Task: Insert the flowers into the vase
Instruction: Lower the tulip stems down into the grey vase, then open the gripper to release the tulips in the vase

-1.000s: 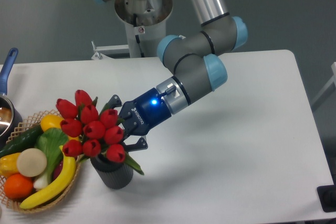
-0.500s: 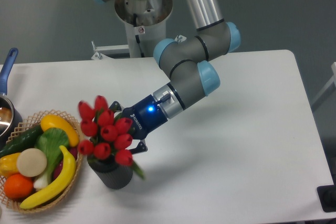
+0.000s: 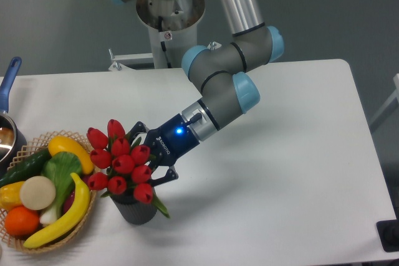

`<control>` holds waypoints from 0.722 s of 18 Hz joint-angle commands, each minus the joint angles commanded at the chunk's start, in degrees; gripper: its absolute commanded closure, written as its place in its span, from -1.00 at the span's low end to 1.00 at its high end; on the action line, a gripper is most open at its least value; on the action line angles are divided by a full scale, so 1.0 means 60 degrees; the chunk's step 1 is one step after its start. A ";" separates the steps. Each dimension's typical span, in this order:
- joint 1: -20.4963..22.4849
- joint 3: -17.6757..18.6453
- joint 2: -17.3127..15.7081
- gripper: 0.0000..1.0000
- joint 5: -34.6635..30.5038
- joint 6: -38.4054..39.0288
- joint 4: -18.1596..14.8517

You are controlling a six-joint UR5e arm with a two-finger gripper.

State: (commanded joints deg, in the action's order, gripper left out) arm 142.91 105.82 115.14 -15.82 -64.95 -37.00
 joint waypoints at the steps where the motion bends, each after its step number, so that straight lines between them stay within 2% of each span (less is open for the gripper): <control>1: 0.0029 0.0059 -0.0015 -0.47 -0.0015 0.0000 0.0000; 5: 0.0132 0.0264 -0.0190 -0.99 -0.0131 0.0088 -0.0029; 13: 0.0483 0.0557 -0.0410 -1.00 -0.0410 0.0103 -0.0029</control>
State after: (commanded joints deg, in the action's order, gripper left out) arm 145.81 109.16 112.68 -18.28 -64.34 -37.18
